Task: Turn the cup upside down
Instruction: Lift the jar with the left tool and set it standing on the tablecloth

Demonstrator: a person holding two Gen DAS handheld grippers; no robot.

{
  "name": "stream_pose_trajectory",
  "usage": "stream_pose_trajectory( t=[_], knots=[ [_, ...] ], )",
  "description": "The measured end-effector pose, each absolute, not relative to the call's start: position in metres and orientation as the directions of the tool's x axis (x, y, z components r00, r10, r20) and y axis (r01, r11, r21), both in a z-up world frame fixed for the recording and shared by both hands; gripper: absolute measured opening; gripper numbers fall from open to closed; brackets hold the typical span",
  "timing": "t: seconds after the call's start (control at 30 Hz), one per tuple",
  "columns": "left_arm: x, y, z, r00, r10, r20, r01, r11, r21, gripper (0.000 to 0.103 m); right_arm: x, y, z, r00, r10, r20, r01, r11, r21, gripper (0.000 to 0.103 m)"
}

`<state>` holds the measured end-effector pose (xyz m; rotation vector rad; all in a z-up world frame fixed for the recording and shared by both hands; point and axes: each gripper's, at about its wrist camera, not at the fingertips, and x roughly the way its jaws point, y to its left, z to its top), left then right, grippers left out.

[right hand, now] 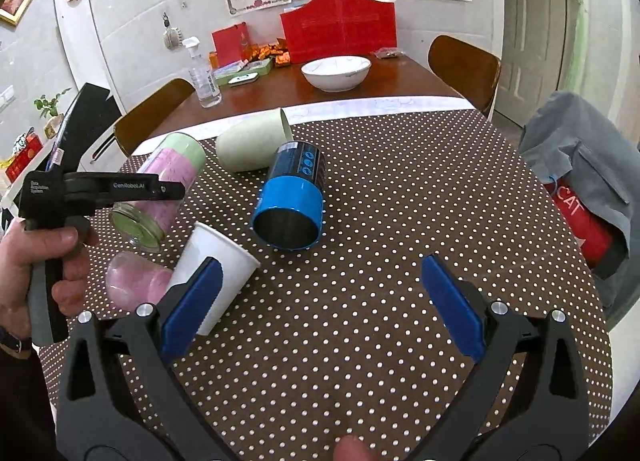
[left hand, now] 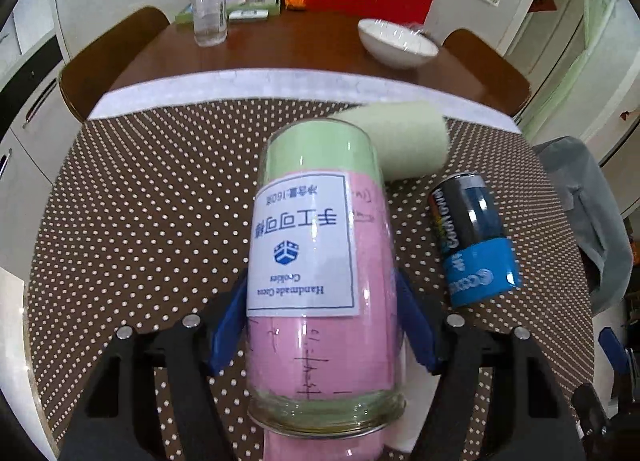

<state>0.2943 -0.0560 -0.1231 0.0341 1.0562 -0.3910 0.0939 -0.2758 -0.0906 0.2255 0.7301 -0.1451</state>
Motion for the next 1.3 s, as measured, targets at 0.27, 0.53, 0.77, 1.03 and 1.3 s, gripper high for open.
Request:
stream_pose_trajectory(
  t=[0.27,0.53,0.77,1.03,1.3],
  knots=[
    [0.227,-0.052,-0.079,0.506,-0.341,-0.792,0.381,0.912,-0.149,0.068,0.058,-0.276,-0.072,0.766,-0.059,-0.64,0.217,0.961,0.171,0.098],
    [0.148,-0.057,-0.072,0.511,-0.381,-0.77,0.414,0.895,-0.168,0.068,0.022,-0.28,-0.072,0.766,-0.065,-0.64,0.233,0.955,0.182,0.098],
    [0.104,-0.061,-0.091,0.496,-0.39,-0.776,0.408,0.893,-0.189,0.068,0.001,-0.287,-0.076,0.762,-0.073,-0.644,0.255,0.947,0.194,0.098],
    [0.082,-0.077,-0.117,0.443,-0.399,-0.803,0.417,0.884,-0.209,0.068,-0.009,-0.288,-0.084,0.753,-0.064,-0.654,0.257,0.945,0.203,0.098],
    [0.079,-0.095,-0.144,0.404,-0.392,-0.826,0.421,0.882,-0.213,0.068,-0.008,-0.292,-0.092,0.743,-0.06,-0.667,0.264,0.941,0.21,0.098]
  ],
)
